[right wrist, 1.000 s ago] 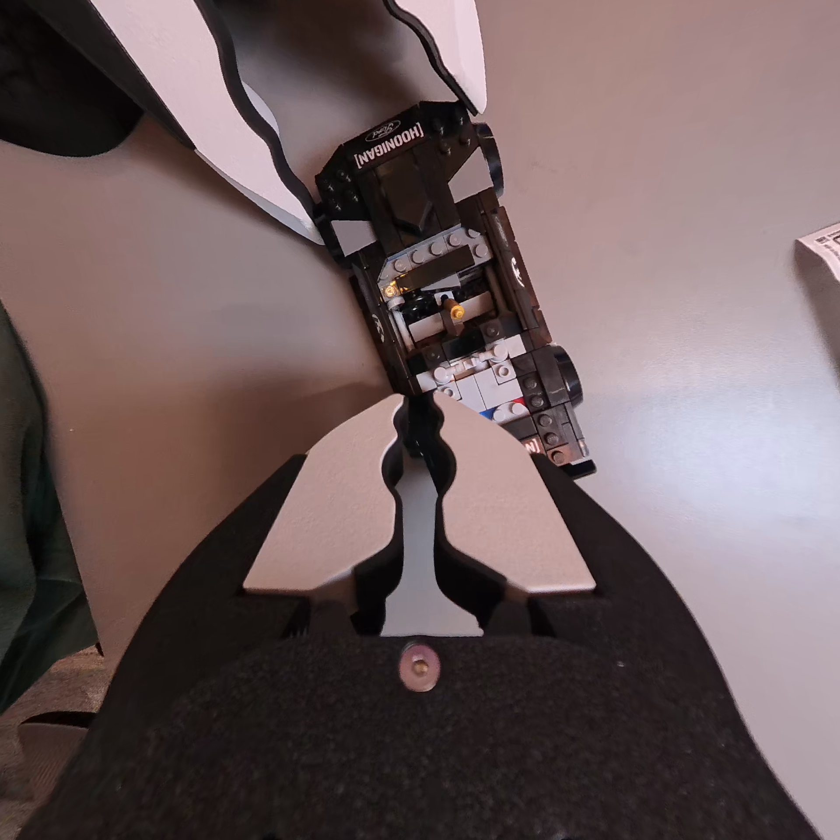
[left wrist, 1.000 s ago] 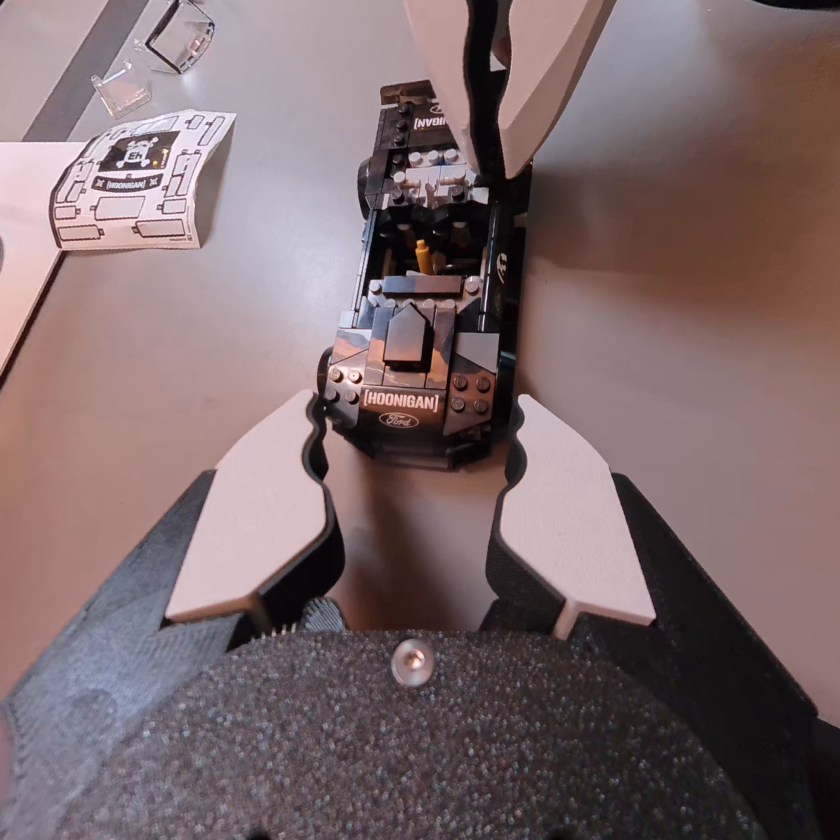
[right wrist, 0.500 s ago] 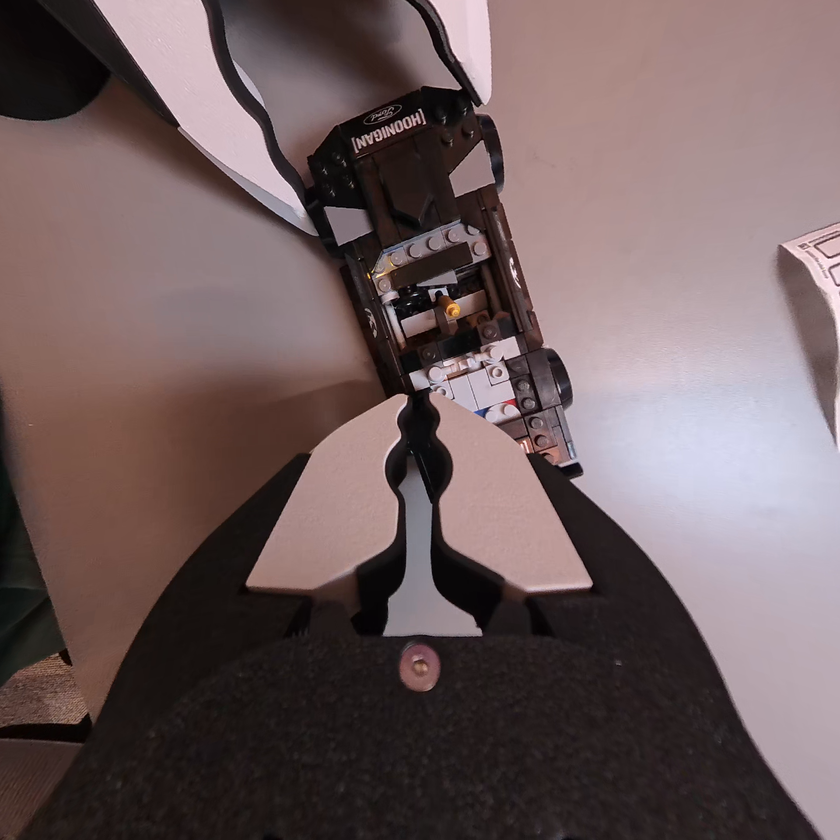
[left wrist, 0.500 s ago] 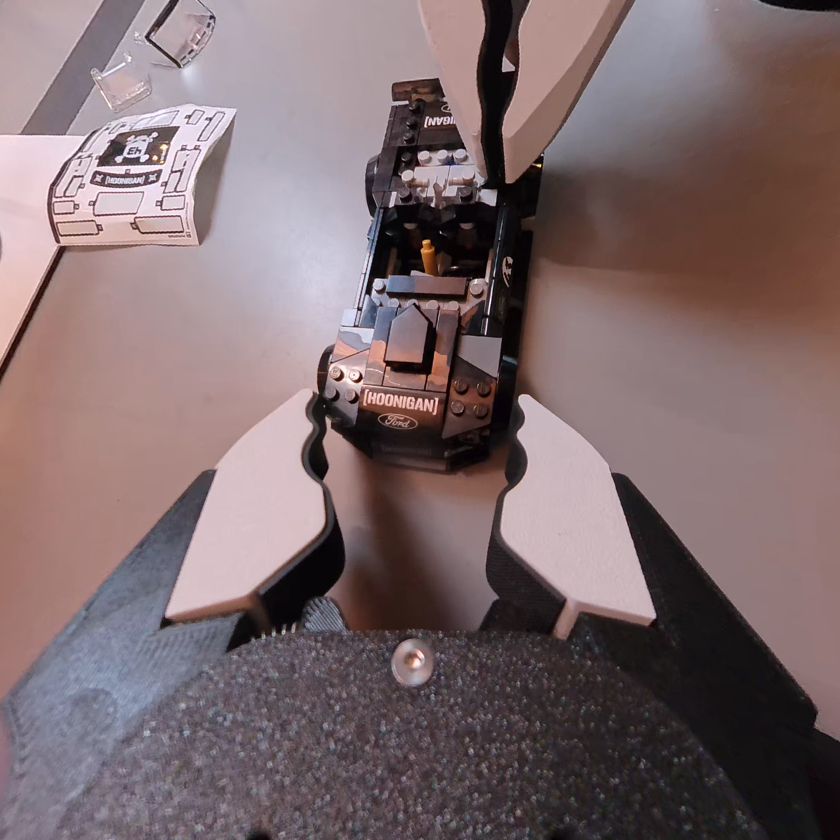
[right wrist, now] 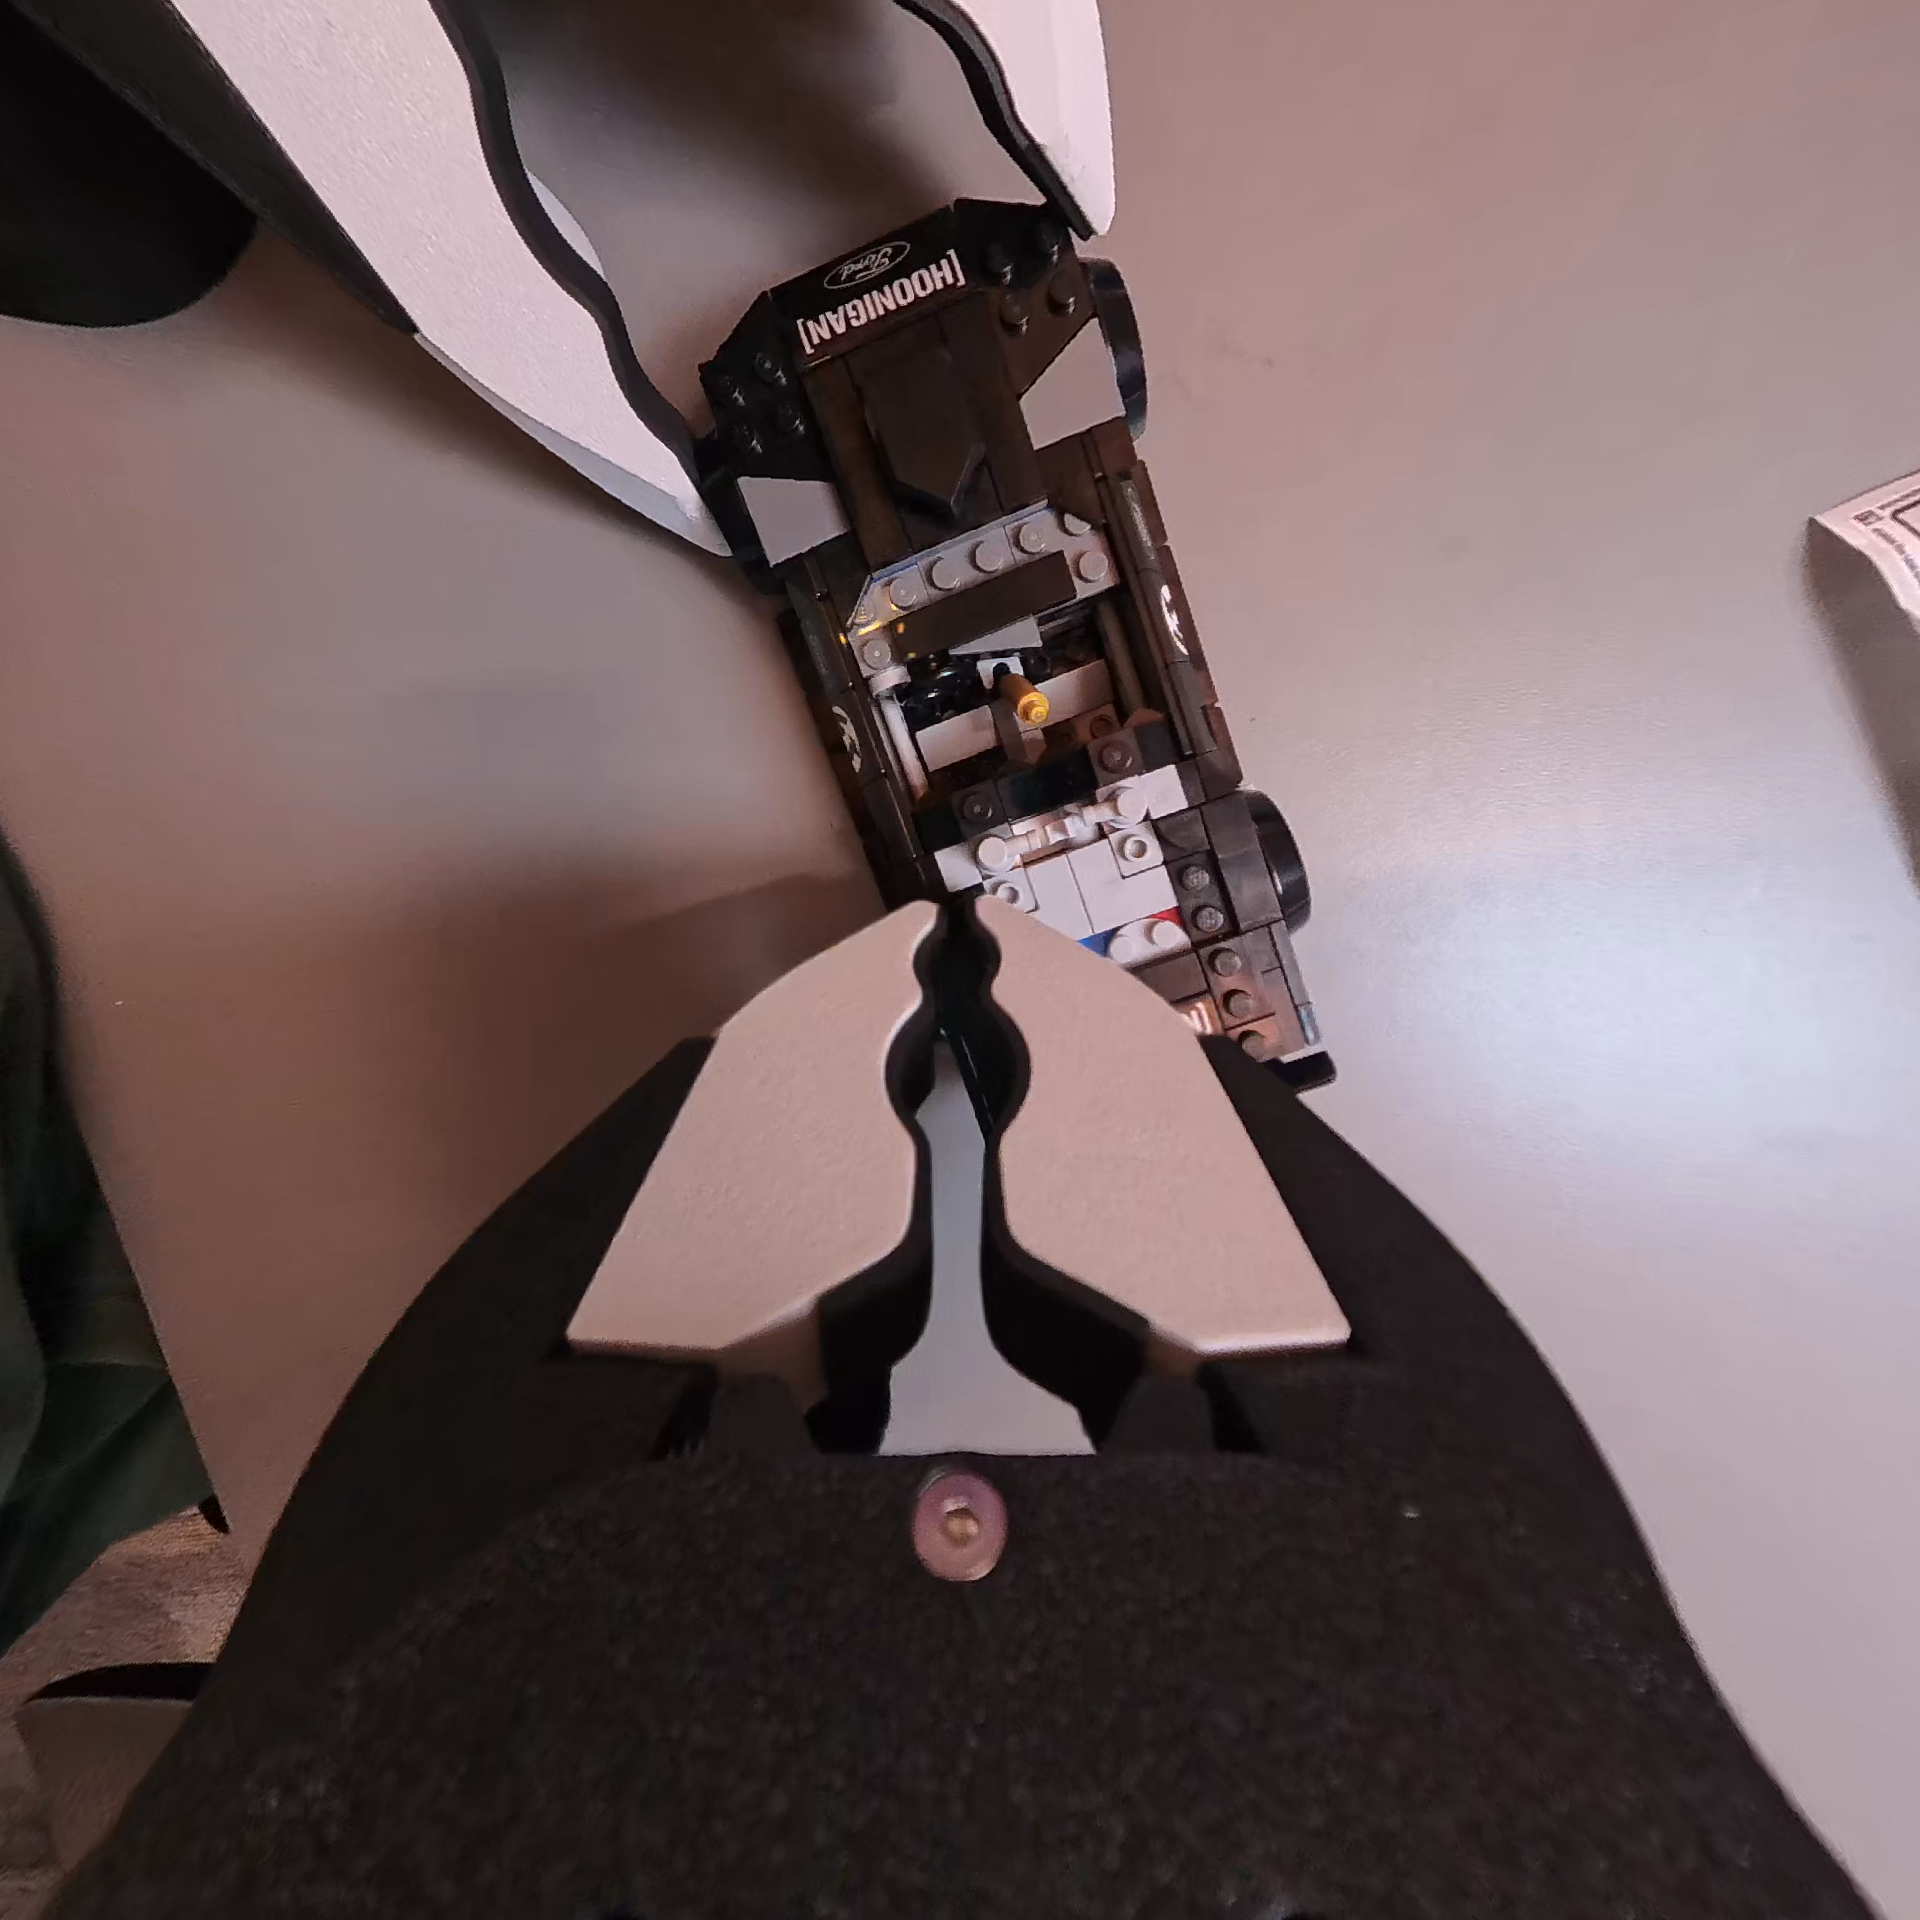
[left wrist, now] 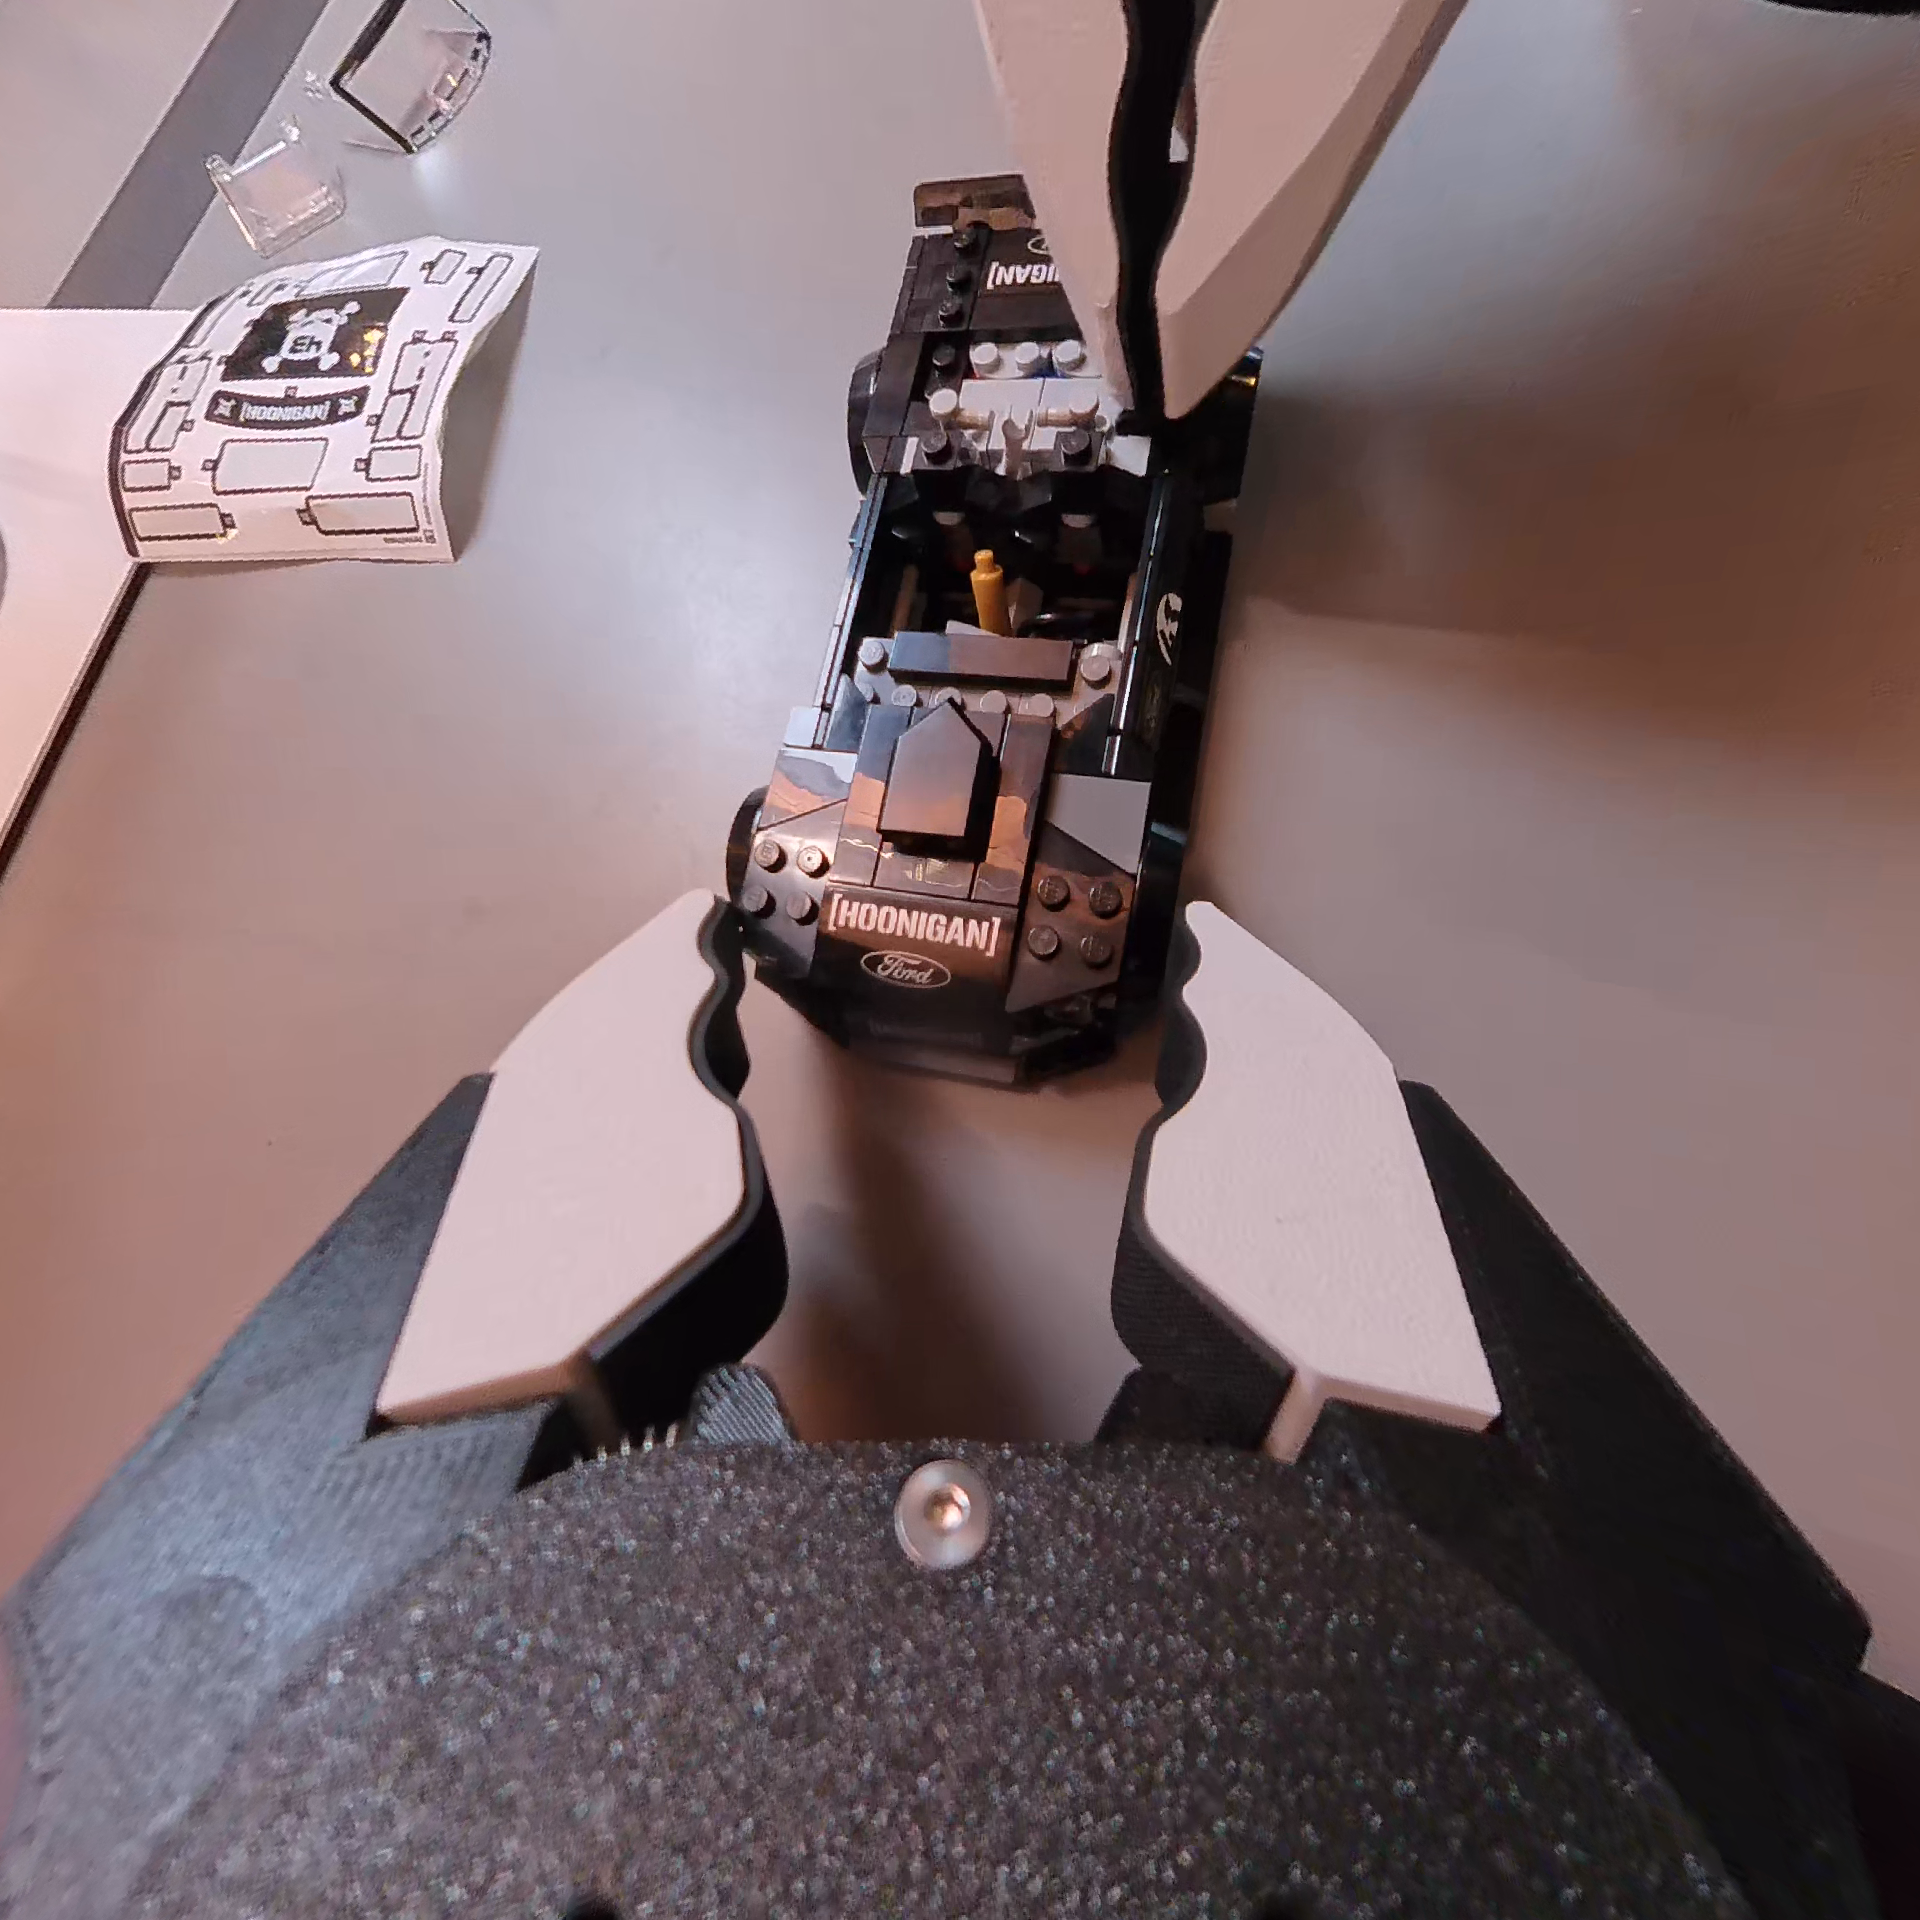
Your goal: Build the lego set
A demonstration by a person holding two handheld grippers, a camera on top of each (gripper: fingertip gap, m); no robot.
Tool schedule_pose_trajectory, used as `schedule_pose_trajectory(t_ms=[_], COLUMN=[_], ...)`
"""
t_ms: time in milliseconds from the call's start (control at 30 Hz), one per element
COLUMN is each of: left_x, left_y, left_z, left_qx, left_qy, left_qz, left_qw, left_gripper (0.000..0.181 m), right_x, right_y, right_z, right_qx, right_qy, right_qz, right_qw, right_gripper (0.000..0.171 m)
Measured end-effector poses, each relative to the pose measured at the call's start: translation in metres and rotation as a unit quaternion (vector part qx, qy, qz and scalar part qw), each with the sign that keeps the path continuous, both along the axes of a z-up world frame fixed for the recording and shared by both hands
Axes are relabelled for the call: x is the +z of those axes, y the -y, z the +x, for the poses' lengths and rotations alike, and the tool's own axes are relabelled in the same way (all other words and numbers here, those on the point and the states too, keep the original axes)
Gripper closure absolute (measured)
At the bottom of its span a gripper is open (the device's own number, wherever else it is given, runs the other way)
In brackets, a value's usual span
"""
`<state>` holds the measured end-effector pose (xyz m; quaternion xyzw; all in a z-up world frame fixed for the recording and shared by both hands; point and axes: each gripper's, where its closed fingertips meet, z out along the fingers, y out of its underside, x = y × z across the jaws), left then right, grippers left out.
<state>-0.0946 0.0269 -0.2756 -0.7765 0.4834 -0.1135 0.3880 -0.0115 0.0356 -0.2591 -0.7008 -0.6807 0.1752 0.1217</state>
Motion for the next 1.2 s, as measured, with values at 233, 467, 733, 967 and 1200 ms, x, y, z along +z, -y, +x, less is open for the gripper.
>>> schedule_pose_trajectory(t_ms=[233, 467, 733, 967, 1200], left_x=[-0.0001, -0.0005, -0.0012, -0.0014, -0.0013], left_y=[-0.0003, -0.0009, -0.0022, -0.0025, -0.0024], left_z=[0.0003, 0.0007, -0.0002, -0.0011, -0.0005], left_qx=[0.001, 0.004, 0.007, 0.010, 0.008], left_qy=[-0.001, -0.003, -0.004, -0.004, -0.001], left_qz=[0.001, 0.003, 0.005, 0.004, 0.004], left_qw=[1.000, 1.000, 1.000, 1.000, 1.000], left_gripper=[0.104, 0.104, 0.103, 0.103, 0.103], right_x=[-0.0010, -0.0016, -0.0025, -0.0030, -0.0033], right_y=[0.0002, -0.0001, 0.0004, -0.0010, -0.0015], right_z=[0.0016, 0.0018, 0.0009, -0.0016, -0.0026], right_qx=[-0.013, -0.015, -0.013, -0.018, -0.016], right_qy=[0.000, 0.027, 0.068, 0.095, 0.104], right_qz=[-0.011, -0.025, -0.032, -0.026, -0.034], right_qw=[1.000, 0.999, 0.997, 0.995, 0.994], right_gripper=[0.171, 0.171, 0.171, 0.171, 0.171])
